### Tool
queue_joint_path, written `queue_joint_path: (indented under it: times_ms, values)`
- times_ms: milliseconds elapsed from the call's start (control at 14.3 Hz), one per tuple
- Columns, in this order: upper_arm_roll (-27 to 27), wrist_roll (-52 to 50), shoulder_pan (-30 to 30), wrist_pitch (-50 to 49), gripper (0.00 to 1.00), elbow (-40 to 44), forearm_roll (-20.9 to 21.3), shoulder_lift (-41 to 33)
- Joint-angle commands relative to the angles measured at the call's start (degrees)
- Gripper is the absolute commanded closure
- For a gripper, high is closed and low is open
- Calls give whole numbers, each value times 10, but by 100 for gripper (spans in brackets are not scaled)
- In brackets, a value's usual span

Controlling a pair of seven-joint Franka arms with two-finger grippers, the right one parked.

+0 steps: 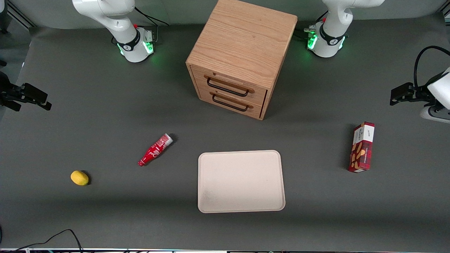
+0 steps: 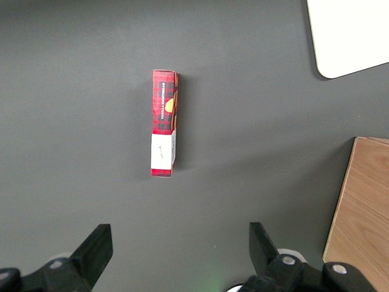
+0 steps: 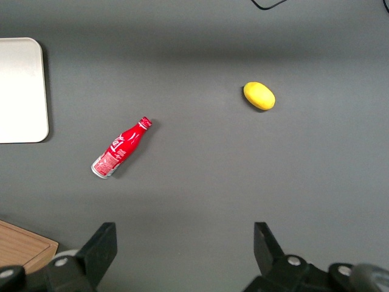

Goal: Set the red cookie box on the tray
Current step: 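Move the left gripper down over the red shortbread box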

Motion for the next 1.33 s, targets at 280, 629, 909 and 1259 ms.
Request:
queue_joint_path:
  times_ms: [280, 629, 909, 1259]
  values:
    - [2, -6, 1, -27, 0, 23, -4, 16]
    - [19, 17, 3, -7, 0, 19, 4, 72]
    - [25, 33, 7, 43, 0, 11, -3, 127]
    - [58, 112, 7, 214, 0, -109, -29, 142]
